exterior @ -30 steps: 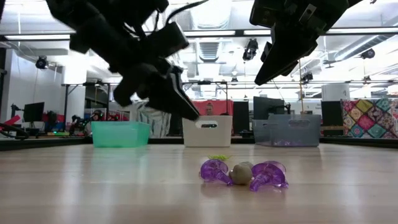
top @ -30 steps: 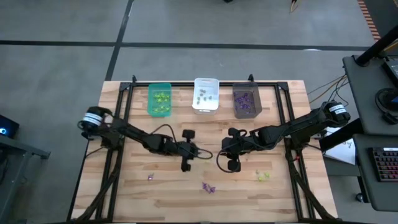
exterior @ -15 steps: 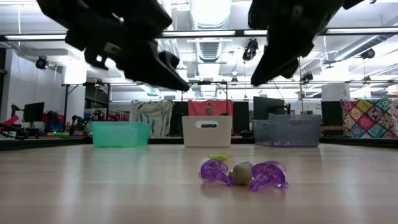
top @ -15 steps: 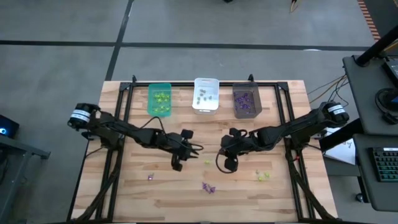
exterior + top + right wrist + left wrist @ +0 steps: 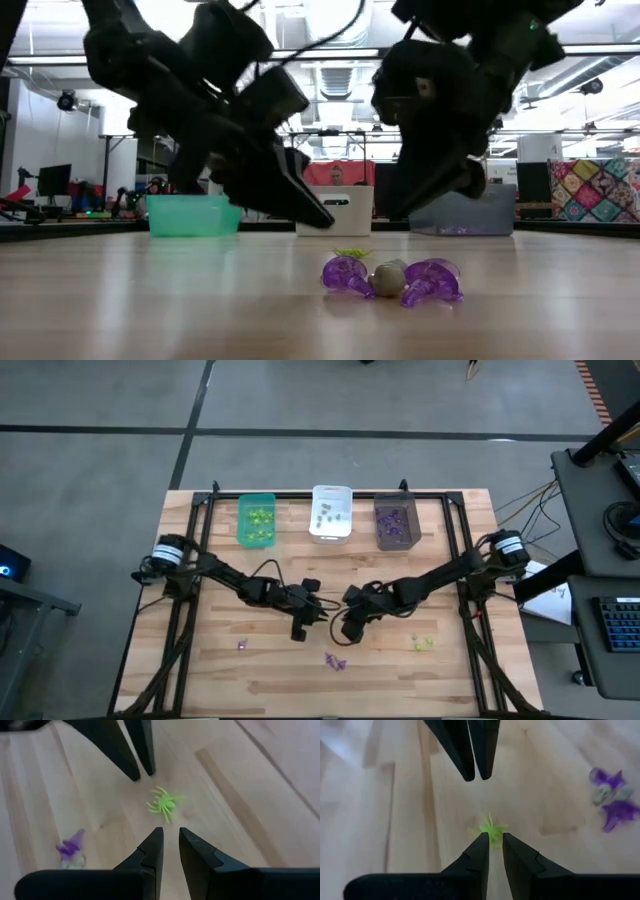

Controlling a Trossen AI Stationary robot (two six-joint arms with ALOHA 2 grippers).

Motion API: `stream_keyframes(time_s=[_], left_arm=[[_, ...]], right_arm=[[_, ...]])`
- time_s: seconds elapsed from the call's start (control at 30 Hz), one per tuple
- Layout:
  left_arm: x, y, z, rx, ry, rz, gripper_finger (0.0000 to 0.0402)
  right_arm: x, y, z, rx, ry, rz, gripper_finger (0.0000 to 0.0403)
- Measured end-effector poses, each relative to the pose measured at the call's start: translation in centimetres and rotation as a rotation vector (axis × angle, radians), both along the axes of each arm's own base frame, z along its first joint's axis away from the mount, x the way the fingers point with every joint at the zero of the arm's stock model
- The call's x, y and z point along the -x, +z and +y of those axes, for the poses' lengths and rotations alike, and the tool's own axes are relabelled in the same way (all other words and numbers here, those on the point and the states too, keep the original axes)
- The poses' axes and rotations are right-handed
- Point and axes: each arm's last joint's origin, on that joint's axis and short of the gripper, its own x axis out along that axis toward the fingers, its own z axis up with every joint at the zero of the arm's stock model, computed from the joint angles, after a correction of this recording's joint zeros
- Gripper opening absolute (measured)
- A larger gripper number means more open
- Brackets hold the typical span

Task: Sort Halloween decoration
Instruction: Put the green spider toy into the blue bin

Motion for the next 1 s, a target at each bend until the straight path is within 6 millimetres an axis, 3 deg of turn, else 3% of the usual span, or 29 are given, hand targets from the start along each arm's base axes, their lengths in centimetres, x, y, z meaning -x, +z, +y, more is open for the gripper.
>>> stream_keyframes(time_s=[0.2, 0.53, 0.87, 1.0], left_arm=[[-1.2, -1.8, -0.2, 0.001, 0.003, 0.048, 0.0036], [-1.6, -2.5, -0.3, 0.006, 0.009, 0.056, 0.0036], [-1.6, -2.4, -0.2, 0.002, 0.012, 0.062, 0.0036], [-1.4, -2.2, -0.2, -0.004, 0.008, 0.067, 0.0036]], right_arm=[[-0.6, -0.5, 0.2, -0.048, -0.008, -0.02, 0.0054], [-0.7, -1.0, 0.1, -0.046, -0.015, -0.01, 0.0054], [-0.5, 0.0, 0.6, 0.294, 0.425, -0.092, 0.0054], [-0.3, -0.2, 1.0, 0.377, 0.515, -0.09, 0.0054]])
